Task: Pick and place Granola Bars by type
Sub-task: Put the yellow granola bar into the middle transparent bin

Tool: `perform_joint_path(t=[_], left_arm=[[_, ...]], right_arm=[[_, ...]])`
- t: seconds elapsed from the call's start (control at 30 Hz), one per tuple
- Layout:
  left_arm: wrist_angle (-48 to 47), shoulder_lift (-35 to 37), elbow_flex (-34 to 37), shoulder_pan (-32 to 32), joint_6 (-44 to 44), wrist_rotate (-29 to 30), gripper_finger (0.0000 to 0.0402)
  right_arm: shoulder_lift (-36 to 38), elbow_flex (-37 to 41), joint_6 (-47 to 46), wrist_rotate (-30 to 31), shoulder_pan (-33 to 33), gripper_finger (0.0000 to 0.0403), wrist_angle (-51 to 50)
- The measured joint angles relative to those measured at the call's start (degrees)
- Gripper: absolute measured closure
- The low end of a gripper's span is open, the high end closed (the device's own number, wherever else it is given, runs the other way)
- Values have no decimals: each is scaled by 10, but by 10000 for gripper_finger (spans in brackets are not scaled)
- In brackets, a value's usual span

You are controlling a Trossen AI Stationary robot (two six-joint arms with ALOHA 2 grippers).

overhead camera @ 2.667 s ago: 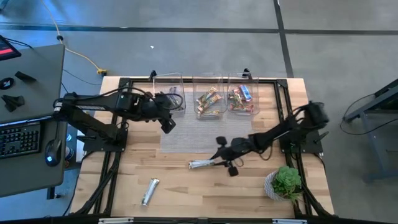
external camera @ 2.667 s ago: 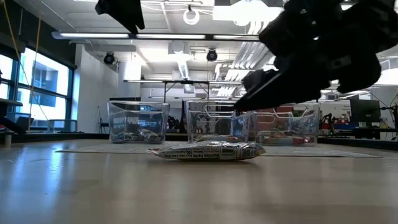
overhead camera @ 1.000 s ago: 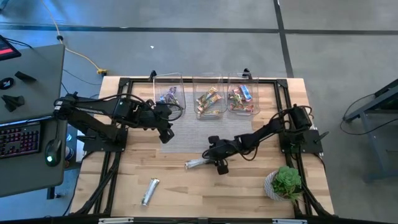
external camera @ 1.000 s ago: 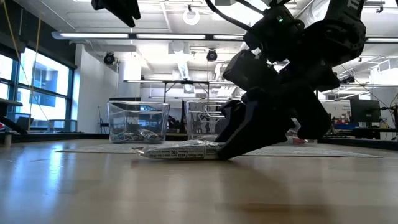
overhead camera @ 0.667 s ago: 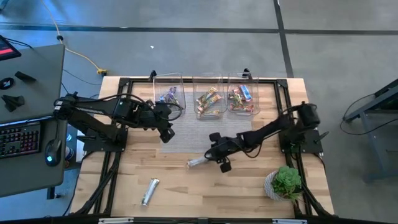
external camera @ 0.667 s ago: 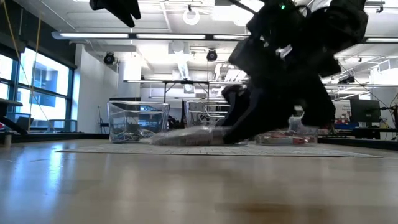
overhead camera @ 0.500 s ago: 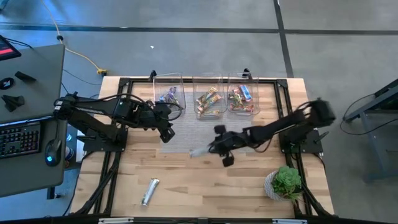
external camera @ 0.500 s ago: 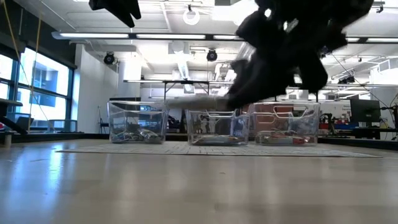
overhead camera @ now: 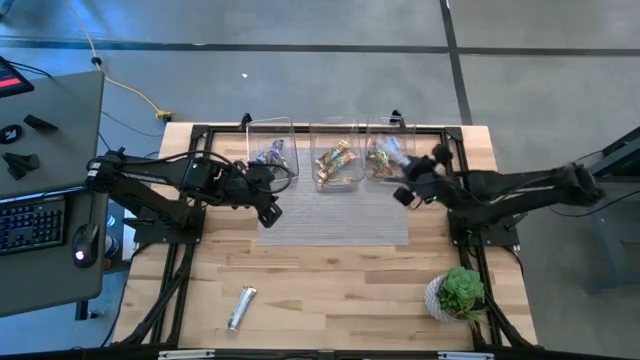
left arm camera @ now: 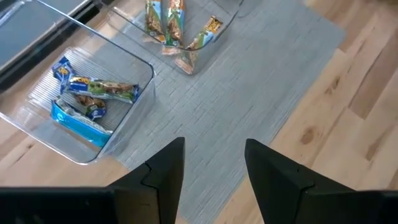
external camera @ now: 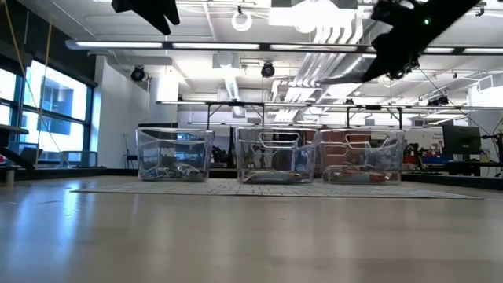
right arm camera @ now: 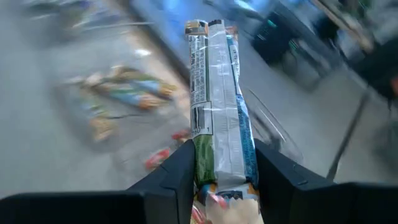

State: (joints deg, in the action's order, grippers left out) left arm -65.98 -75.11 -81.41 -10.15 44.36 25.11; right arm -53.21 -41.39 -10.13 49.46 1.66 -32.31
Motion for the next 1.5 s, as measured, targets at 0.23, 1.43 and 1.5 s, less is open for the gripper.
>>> perform_joint_path(t=[0.23, 1.43, 1.5], left_arm=[[0, 0, 0, 0, 0, 14, 238], [0, 0, 0, 0, -5, 13, 238], [-1, 0, 0, 0, -5, 13, 238]], right_arm=[[77, 126, -40, -53, -74, 284, 109], [-496, -264, 65, -266, -207, 284, 137], [-514, -277, 77, -283, -208, 284, 136]])
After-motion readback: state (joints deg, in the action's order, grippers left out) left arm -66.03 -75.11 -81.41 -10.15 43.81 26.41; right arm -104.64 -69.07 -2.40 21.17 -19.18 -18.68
